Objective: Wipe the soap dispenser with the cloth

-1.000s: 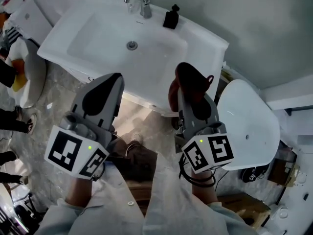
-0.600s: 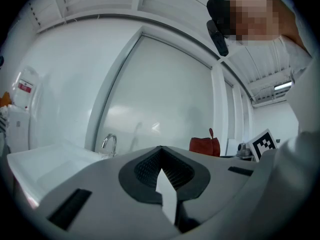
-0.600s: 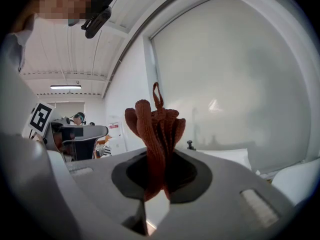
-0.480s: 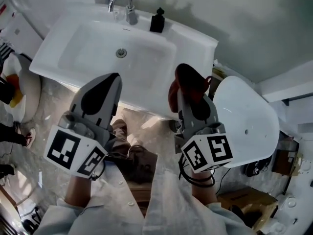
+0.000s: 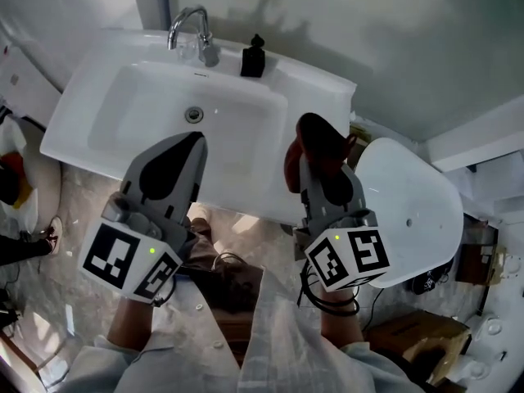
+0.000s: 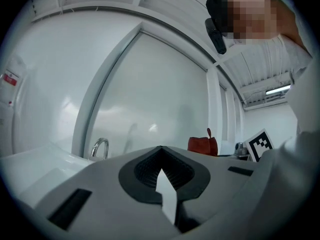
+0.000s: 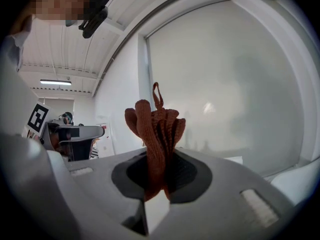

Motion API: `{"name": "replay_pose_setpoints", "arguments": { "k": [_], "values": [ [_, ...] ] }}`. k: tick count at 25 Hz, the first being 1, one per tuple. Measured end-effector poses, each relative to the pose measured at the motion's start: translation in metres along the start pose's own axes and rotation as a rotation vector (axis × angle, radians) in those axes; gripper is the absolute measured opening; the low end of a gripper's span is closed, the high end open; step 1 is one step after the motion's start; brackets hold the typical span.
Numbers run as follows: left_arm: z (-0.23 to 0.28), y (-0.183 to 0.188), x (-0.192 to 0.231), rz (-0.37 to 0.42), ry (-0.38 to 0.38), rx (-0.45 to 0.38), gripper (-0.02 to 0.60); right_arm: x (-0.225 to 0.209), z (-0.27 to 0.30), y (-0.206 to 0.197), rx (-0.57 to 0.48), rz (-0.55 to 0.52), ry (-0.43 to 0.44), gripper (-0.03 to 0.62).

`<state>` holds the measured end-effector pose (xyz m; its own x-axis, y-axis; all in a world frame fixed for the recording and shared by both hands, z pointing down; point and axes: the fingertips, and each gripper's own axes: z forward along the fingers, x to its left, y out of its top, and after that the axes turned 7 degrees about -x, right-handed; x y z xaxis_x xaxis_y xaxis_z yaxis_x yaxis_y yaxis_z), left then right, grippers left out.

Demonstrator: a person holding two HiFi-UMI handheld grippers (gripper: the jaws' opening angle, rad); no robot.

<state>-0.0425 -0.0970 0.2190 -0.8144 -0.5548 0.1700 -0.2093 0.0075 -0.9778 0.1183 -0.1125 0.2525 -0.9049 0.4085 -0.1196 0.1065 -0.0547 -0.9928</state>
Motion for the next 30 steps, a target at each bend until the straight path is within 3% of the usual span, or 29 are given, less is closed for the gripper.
{"name": "replay_pose_setpoints", "arguments": {
  "k": [15,30],
  "values": [
    [0.056,-0.006,0.104,-0.052,-0.046,0.04,-0.003,-0.018,0.126,-0.007,0.028,-0.054,-0.102,0.055],
    [0.095,-0.028,0.16,-0.091,-0.152,0.092,-0.003,-0.072,0.232,-0.034,0.11,-0.16,-0.247,0.055]
  ]
}}
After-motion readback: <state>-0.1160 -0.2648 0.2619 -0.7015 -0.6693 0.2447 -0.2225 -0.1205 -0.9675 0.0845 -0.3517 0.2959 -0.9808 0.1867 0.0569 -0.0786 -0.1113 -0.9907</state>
